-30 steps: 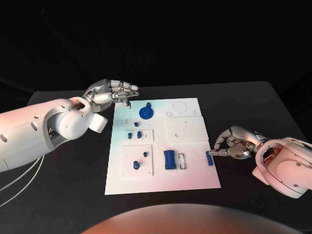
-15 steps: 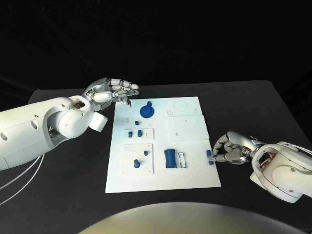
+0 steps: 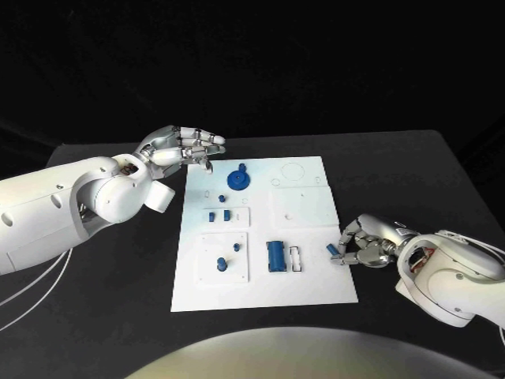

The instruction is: Assemble the parts on the task board

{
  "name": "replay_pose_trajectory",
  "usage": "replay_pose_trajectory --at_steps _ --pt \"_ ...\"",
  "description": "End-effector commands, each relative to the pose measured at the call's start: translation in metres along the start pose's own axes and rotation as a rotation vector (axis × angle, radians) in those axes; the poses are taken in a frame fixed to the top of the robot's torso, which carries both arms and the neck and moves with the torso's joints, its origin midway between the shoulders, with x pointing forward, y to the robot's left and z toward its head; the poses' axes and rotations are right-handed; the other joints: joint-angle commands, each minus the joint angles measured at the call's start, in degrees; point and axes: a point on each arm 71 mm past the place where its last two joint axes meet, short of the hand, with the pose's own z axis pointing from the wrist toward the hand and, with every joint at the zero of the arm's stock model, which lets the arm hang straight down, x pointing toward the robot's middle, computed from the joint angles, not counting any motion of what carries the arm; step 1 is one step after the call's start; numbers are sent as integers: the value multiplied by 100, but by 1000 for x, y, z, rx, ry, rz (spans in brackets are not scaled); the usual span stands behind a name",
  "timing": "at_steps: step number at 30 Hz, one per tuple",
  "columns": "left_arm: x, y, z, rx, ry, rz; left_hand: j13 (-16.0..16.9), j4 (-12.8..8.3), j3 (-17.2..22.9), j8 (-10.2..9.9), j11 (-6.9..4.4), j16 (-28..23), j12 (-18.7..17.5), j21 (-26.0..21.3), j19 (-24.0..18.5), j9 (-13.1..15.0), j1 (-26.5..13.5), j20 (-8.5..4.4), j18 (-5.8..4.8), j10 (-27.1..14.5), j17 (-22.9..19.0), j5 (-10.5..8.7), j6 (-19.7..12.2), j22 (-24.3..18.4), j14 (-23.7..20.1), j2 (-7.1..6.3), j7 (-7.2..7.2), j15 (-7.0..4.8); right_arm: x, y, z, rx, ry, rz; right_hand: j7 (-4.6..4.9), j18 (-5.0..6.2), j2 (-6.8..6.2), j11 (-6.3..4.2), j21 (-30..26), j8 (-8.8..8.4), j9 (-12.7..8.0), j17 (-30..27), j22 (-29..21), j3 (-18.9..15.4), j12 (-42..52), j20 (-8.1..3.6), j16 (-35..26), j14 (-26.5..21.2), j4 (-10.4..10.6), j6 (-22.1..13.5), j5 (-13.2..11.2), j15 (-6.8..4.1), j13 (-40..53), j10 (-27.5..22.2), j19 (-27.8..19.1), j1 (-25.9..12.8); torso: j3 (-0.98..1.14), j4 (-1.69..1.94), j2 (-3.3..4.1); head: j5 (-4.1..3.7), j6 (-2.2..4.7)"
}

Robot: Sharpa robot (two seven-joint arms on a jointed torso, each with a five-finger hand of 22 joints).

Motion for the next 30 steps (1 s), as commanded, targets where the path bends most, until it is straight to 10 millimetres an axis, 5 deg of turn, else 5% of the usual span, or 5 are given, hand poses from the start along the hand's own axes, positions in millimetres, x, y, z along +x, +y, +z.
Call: replay_pose_trajectory --at_steps 1,14,21,30 --pt "2 -1 0 11 19 -7 6 7 -24 32 4 -13 19 -38 -4 6 -23 45 83 -45 -7 34 -44 -7 -12 41 129 40 8 -2 2 12 31 -66 1 -105 22 -19 18 -61 -47 1200 350 4 -36 -16 22 537 -33 -8 -3 -9 1153 391 24 151 -2 4 3 5 1" --pt "3 -1 0 8 20 -7 6 7 -24 32 4 -13 19 -38 -4 6 -23 45 83 -45 -7 34 -44 -7 -12 41 129 40 17 5 10 9 26 -170 -5 -106 37 -28 1 -171 -90 1187 364 294 -56 -29 17 534 -7 25 22 -19 1147 384 24 564 -2 4 -6 33 -5" --pt "3 -1 -1 6 20 -6 6 7 -24 32 4 -13 19 -38 -4 6 -23 45 83 -45 -7 34 -44 -7 -12 41 129 40 18 8 7 10 27 -146 -35 -111 78 -62 14 -302 -152 1200 401 947 -62 -57 20 537 -16 112 50 -48 1155 381 40 1079 -4 -3 -7 35 2" --pt "3 -1 0 5 21 -6 10 13 -25 61 1 -6 58 -47 -5 10 -32 47 85 -55 -10 33 -51 -16 -15 50 126 38 16 17 0 20 49 -35 -45 -118 24 -72 35 -332 -99 1226 441 1606 -43 -68 26 542 4 82 51 -55 1174 397 59 902 -3 -1 -5 23 5"
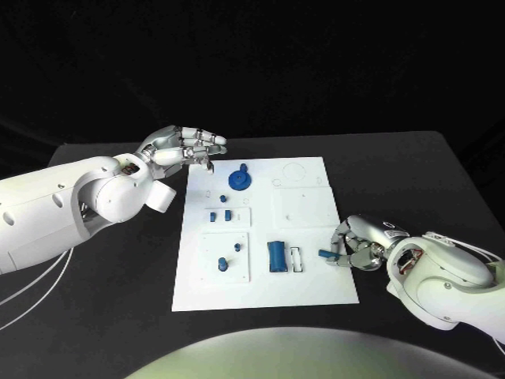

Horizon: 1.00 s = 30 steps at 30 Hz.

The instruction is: Assemble the parts on the task board

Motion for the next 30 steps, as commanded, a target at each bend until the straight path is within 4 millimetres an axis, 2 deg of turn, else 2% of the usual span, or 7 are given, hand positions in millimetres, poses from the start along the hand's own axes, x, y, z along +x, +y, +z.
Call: replay_pose_trajectory --at_steps 1,2,5,6,9,20,30 --pt "3 -1 1 7 19 -5 5 13 -25 15 1 -6 14 -20 -5 5 -9 47 85 -55 -5 33 -51 -5 -15 28 126 38 9 -3 -3 61 74 51 5 -118 238 -13 34 28 -846 1231 453 661 15 -28 27 542 -279 -5 12 -53 1196 402 19 143 0 1 4 -12 2" --pt "3 -1 1 7 19 -5 5 13 -25 15 1 -6 14 -20 -5 5 -9 47 85 -55 -5 33 -51 -5 -15 28 126 38 8 -1 -3 61 75 62 11 -118 126 -17 29 38 -806 1230 461 920 7 -26 27 542 -294 -28 9 -53 1194 401 21 62 -2 3 3 -14 2" --pt "3 -1 1 7 19 -5 5 13 -25 15 1 -6 14 -20 -5 5 -9 47 85 -55 -5 33 -51 -5 -15 28 126 38 6 2 -4 59 77 84 8 -120 20 -18 26 58 -759 1225 471 1216 11 -23 25 541 -311 -39 7 -50 1199 405 23 -36 -6 4 3 -18 0" --pt "3 -1 1 7 20 -5 5 13 -25 15 1 -6 14 -20 -5 5 -9 47 85 -55 -5 33 -51 -5 -15 28 126 38 5 4 -5 57 76 95 10 -121 -382 -10 9 147 -573 1232 503 2208 7 -16 26 543 -415 -81 -23 -48 1206 411 32 -472 -6 5 4 -18 -1" --pt "3 -1 1 7 20 -5 5 13 -25 15 1 -6 14 -20 -5 5 -9 47 85 -55 -5 33 -51 -5 -15 28 126 38 4 6 -5 55 75 112 11 -121 -467 -11 1 178 -506 1233 515 2492 6 -16 25 543 -516 -100 -33 -47 1208 412 36 -671 -7 5 2 -17 -2" --pt "3 -1 1 6 21 -5 6 10 -20 22 0 -4 23 -20 -4 6 -3 46 85 -57 -6 34 -52 -6 -15 33 126 37 6 18 -4 40 84 185 27 -120 -576 4 -22 202 -415 1236 531 2833 14 -7 26 544 -563 -119 -56 -35 1219 419 42 -1213 -3 5 6 -11 -21" --pt "4 -1 1 4 25 -6 6 10 -20 22 0 -4 23 -20 -4 6 -3 46 85 -57 -6 34 -52 -6 -15 33 126 37 10 33 1 9 91 241 58 -122 -683 34 -29 193 -383 1251 548 2628 27 13 30 547 -311 -86 -92 -11 1230 428 53 -1873 4 7 9 -10 -30"
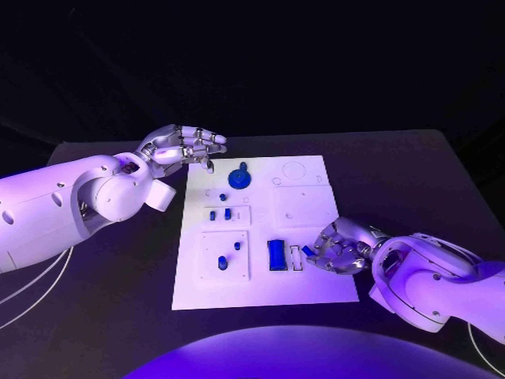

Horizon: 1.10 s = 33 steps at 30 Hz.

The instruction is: Assemble the parts on the task board

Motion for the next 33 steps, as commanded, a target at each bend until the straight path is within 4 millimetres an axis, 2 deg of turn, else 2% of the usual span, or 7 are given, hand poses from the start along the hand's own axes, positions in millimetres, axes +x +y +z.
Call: replay_pose_trajectory --at_steps 1,7,12,33 --pt "3 -1 1 6 22 -6 8 11 -20 22 0 -4 23 -21 -4 7 -4 46 85 -57 -7 34 -52 -7 -15 34 126 37 2 4 2 -10 5 47 -2 -36 -5 35 -23 -13 -14 1253 549 -72 28 -8 32 548 54 22 -18 -9 1229 429 36 -140 6 2 2 4 -5" --pt "3 -1 1 5 24 -6 8 11 -20 22 0 -4 23 -21 -4 7 -4 46 85 -57 -7 34 -52 -7 -15 34 126 37 6 10 5 -20 28 51 3 -36 2 40 -31 -21 -1 1258 557 -279 33 -4 33 549 62 44 -38 -5 1234 432 40 -395 1 7 5 17 -5" --pt "3 -1 0 4 24 -6 8 11 -20 22 0 -4 23 -21 -4 7 -4 46 85 -57 -7 34 -52 -7 -15 34 126 37 9 11 7 -20 52 44 3 -37 43 40 -28 -31 5 1262 566 -418 37 -4 35 550 70 52 -38 -5 1237 434 45 -534 0 -2 3 32 -5" --pt "3 -1 0 0 27 -6 8 9 -19 35 1 0 41 -20 -1 8 -3 46 85 -68 -9 35 -59 -9 -15 36 127 37 11 10 12 -9 68 34 3 -30 46 41 -77 -52 11 1240 560 -680 18 -3 28 545 78 64 -41 -5 1229 428 36 -742 0 -5 1 34 -5"
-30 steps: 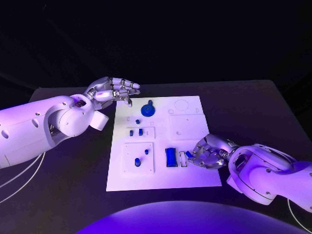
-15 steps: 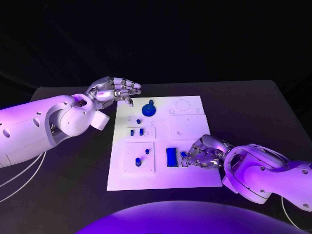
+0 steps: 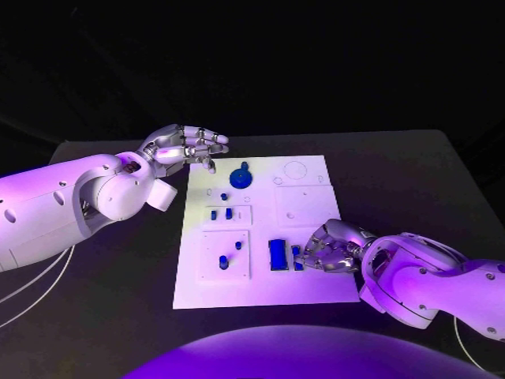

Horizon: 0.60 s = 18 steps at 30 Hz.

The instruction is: Assemble the parts on the task board

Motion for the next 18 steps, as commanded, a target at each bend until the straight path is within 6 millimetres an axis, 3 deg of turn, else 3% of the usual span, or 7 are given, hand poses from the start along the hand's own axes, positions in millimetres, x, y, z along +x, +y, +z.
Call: replay_pose_trajectory --at_steps 1,9,18 --pt "3 -1 0 5 20 -5 10 9 -19 35 1 0 19 -20 -1 8 -3 46 85 -26 -9 35 -39 -9 -15 36 147 37 2 1 0 -6 13 -7 9 -30 -17 40 -29 -29 9 1243 562 -107 22 -2 28 545 5 15 -25 -5 1232 429 37 -105 -1 -1 2 -4 1" --pt "2 -1 0 4 20 -4 10 16 -18 40 2 1 25 -21 -1 9 -11 47 84 -29 -10 35 -40 -11 -15 42 148 38 2 2 0 -15 12 -6 -8 -32 43 27 -30 -46 20 1251 577 -438 28 -8 30 547 22 31 -15 -15 1238 433 46 -403 -1 -1 0 -4 1" --pt "1 -1 -1 3 17 -3 10 16 -18 40 2 1 25 -21 -1 9 -11 47 84 -29 -10 35 -40 -11 -15 42 148 38 -1 -4 -4 -28 33 -21 -14 -31 -49 20 -45 -58 31 1247 584 -606 26 -14 28 546 -23 25 -3 -21 1238 432 47 -163 1 -11 -8 16 1"
